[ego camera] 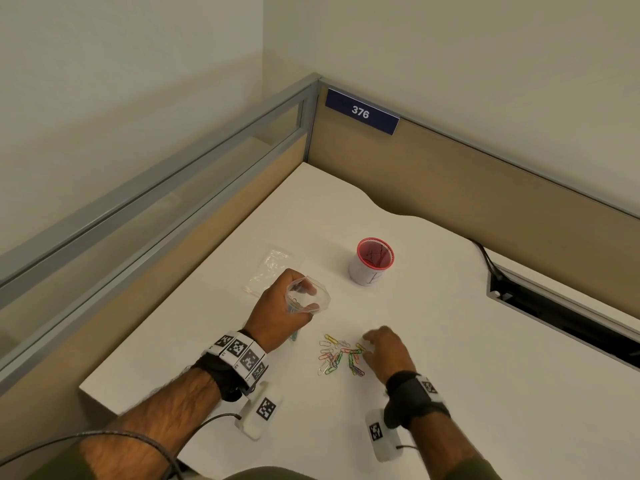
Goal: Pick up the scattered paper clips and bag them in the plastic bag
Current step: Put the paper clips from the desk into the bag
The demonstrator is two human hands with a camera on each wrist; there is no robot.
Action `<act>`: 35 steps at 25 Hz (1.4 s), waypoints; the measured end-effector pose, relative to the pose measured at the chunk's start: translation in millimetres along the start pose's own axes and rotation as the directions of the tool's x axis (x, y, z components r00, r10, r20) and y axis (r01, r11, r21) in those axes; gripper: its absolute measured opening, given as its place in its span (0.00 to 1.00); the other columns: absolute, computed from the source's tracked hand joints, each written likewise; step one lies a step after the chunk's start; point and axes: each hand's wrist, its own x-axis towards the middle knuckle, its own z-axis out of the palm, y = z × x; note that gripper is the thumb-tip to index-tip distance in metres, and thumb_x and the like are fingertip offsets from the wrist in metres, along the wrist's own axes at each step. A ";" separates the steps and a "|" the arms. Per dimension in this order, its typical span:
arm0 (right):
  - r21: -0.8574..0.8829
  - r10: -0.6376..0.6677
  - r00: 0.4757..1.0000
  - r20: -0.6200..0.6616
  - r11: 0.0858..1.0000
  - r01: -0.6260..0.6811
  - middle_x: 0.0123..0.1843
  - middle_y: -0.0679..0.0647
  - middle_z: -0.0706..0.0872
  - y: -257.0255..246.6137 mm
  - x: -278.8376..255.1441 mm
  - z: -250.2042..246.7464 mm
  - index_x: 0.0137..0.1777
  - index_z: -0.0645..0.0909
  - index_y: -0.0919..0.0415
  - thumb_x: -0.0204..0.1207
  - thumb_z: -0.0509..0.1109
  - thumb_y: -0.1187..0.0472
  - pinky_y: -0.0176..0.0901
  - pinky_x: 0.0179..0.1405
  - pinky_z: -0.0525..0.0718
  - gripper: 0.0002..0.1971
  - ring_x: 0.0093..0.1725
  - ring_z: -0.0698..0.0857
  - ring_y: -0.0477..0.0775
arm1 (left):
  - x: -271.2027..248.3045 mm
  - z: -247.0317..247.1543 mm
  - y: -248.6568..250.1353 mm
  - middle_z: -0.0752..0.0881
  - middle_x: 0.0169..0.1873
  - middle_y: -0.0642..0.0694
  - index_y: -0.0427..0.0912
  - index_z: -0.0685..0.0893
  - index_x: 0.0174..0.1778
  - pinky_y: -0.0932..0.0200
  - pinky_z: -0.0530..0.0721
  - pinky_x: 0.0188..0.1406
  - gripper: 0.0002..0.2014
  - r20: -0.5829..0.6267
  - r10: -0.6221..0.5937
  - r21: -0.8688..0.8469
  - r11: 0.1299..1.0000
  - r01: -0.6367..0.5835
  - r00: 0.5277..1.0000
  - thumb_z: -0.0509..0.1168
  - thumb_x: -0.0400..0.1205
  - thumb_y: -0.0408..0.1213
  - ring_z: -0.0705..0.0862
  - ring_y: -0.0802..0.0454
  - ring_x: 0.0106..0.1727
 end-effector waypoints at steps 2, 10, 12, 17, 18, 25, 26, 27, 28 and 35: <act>-0.013 0.032 0.999 0.008 0.999 -0.032 0.61 0.61 0.79 -2.4 -3.1 16.4 0.61 0.82 0.62 0.77 0.68 0.62 0.48 0.60 0.81 0.14 0.60 0.81 0.62 | 0.8 -1.6 -2.0 0.89 0.52 0.51 0.45 0.80 0.54 0.65 0.81 0.63 0.18 -0.018 0.000 0.008 1.000 0.000 1.000 0.77 0.73 0.28 0.85 0.55 0.61; 0.198 0.100 0.995 0.019 0.975 -0.102 0.60 0.55 0.79 -11.9 -24.5 24.5 0.63 0.79 0.59 0.72 0.77 0.54 0.41 0.54 0.79 0.22 0.57 0.83 0.56 | 0.6 3.4 -3.8 0.88 0.53 0.49 0.46 0.80 0.54 0.63 0.81 0.63 0.18 -0.003 -0.008 0.010 1.000 0.008 1.000 0.77 0.73 0.28 0.85 0.53 0.62; 0.131 0.140 0.989 0.051 0.981 -0.146 0.60 0.57 0.78 -14.5 -31.3 30.6 0.62 0.78 0.60 0.72 0.76 0.54 0.43 0.55 0.80 0.21 0.57 0.83 0.58 | 2.0 2.4 -3.7 0.88 0.53 0.48 0.46 0.80 0.54 0.63 0.81 0.63 0.18 -0.010 -0.003 0.013 1.000 0.003 1.000 0.77 0.74 0.28 0.85 0.53 0.62; 0.196 0.054 0.998 -0.041 0.980 -0.045 0.57 0.60 0.83 -52.3 -13.3 38.1 0.55 0.83 0.61 0.77 0.68 0.58 0.45 0.54 0.81 0.10 0.54 0.84 0.60 | 3.0 -9.3 -4.0 0.88 0.53 0.49 0.46 0.80 0.54 0.61 0.80 0.65 0.18 -0.023 -0.006 0.018 1.000 0.007 1.000 0.77 0.74 0.28 0.85 0.53 0.62; 0.187 0.045 0.997 -0.064 0.982 -0.033 0.58 0.59 0.83 -52.3 -10.5 35.1 0.56 0.83 0.61 0.78 0.66 0.58 0.46 0.55 0.82 0.11 0.55 0.84 0.59 | 2.2 -7.7 -2.8 0.88 0.53 0.49 0.46 0.80 0.54 0.62 0.80 0.65 0.18 -0.017 -0.005 0.018 1.000 0.006 1.000 0.77 0.74 0.28 0.85 0.53 0.62; -0.058 -0.315 0.949 0.027 0.947 0.316 0.67 0.54 0.77 -51.5 5.8 29.5 0.70 0.76 0.52 0.81 0.61 0.59 0.48 0.66 0.78 0.18 0.65 0.75 0.59 | 4.0 -7.6 -0.9 0.88 0.53 0.51 0.44 0.80 0.54 0.70 0.79 0.63 0.18 -0.038 -0.006 0.001 1.000 0.006 0.999 0.77 0.74 0.27 0.85 0.57 0.60; -0.098 -0.346 0.938 0.034 0.933 0.348 0.65 0.54 0.77 -49.1 2.2 31.8 0.69 0.76 0.52 0.81 0.60 0.59 0.47 0.64 0.78 0.17 0.64 0.76 0.59 | 4.7 -7.2 0.1 0.88 0.53 0.50 0.44 0.80 0.54 0.68 0.80 0.64 0.18 -0.032 -0.002 -0.003 1.000 0.002 0.999 0.77 0.74 0.27 0.85 0.56 0.61; -0.124 -0.369 0.929 0.036 0.921 0.370 0.64 0.54 0.78 -45.8 -3.3 34.0 0.68 0.76 0.53 0.81 0.60 0.60 0.46 0.62 0.79 0.16 0.63 0.77 0.59 | 4.5 -7.0 0.5 0.88 0.53 0.49 0.45 0.80 0.54 0.66 0.80 0.64 0.18 -0.030 0.001 -0.004 1.000 -0.001 1.000 0.77 0.74 0.27 0.85 0.55 0.61; -0.143 -0.387 0.921 0.042 0.910 0.389 0.63 0.53 0.78 -41.7 -8.9 35.6 0.68 0.76 0.53 0.82 0.59 0.62 0.46 0.60 0.79 0.16 0.62 0.77 0.59 | 4.0 -7.2 1.3 0.88 0.53 0.49 0.45 0.80 0.54 0.64 0.80 0.65 0.17 -0.030 0.004 -0.004 1.000 -0.004 1.000 0.77 0.74 0.27 0.85 0.54 0.61; -0.194 -0.404 0.905 0.132 0.885 0.423 0.72 0.54 0.73 -25.9 -27.0 37.2 0.75 0.68 0.50 0.76 0.69 0.58 0.53 0.63 0.81 0.27 0.69 0.73 0.61 | 5.6 -5.7 1.4 0.87 0.54 0.47 0.45 0.80 0.54 0.63 0.80 0.65 0.17 -0.017 0.004 0.019 1.000 -0.004 1.000 0.77 0.74 0.28 0.85 0.53 0.62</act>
